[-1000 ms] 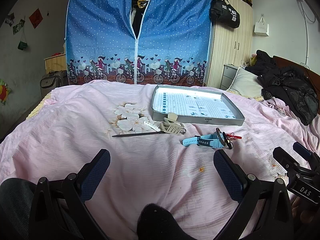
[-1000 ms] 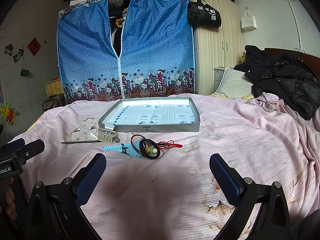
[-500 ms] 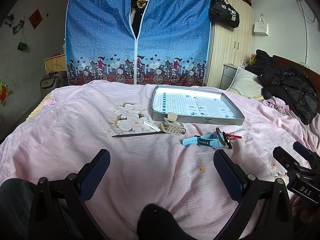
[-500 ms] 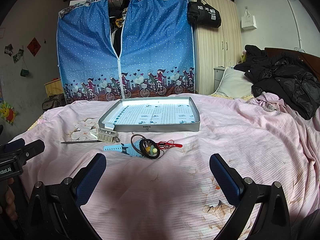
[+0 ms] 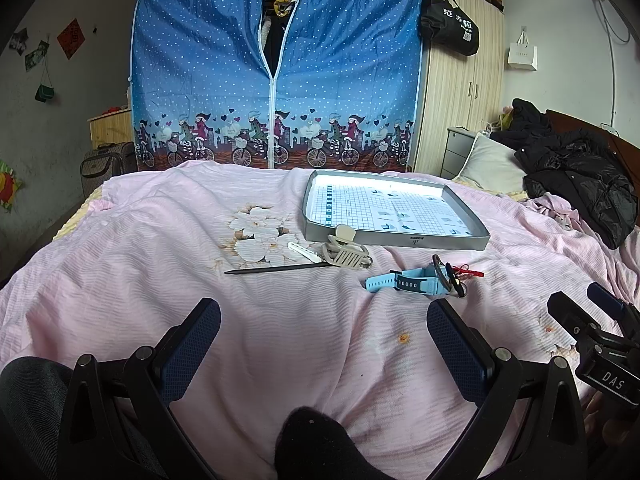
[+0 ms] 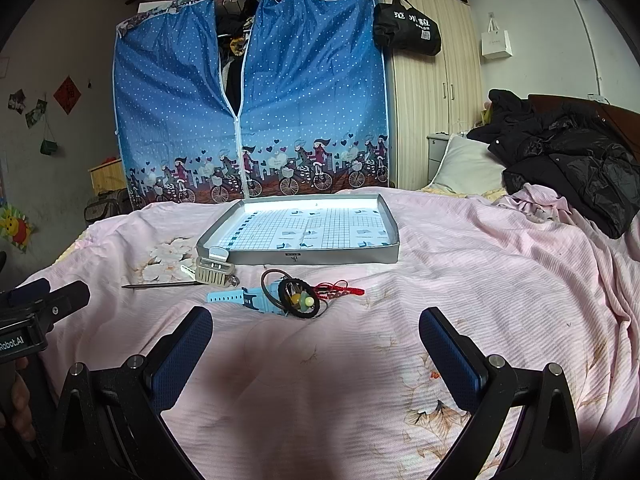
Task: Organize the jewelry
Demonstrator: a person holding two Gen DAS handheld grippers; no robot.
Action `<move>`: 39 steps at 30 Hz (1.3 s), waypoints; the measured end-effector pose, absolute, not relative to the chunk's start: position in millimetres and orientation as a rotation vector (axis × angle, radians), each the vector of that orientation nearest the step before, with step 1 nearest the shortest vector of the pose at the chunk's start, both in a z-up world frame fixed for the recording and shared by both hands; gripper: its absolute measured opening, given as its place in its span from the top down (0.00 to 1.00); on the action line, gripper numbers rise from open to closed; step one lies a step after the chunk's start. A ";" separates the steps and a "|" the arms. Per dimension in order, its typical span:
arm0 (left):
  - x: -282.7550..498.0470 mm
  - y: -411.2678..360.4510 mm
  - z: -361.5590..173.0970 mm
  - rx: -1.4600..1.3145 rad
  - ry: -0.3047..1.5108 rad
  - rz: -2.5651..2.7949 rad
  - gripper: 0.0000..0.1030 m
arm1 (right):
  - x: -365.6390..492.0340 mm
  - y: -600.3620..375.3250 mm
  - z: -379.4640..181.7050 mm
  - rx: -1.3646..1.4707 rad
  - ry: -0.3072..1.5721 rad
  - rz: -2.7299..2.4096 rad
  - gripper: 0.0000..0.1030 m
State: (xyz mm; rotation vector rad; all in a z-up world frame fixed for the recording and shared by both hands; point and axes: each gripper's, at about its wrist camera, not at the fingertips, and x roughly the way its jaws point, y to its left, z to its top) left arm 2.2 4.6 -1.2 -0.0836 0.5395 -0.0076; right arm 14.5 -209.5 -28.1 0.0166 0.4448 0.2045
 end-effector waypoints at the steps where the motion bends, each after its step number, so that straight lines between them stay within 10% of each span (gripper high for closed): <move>1: 2.2 4.6 -1.1 -0.083 0.540 -0.008 0.02 | 14.4 -209.3 -28.0 0.017 0.445 0.205 0.00; 39: 112.4 -13.8 -15.0 0.134 0.783 -0.320 0.02 | 121.6 -237.4 -36.0 -0.061 0.764 0.414 0.04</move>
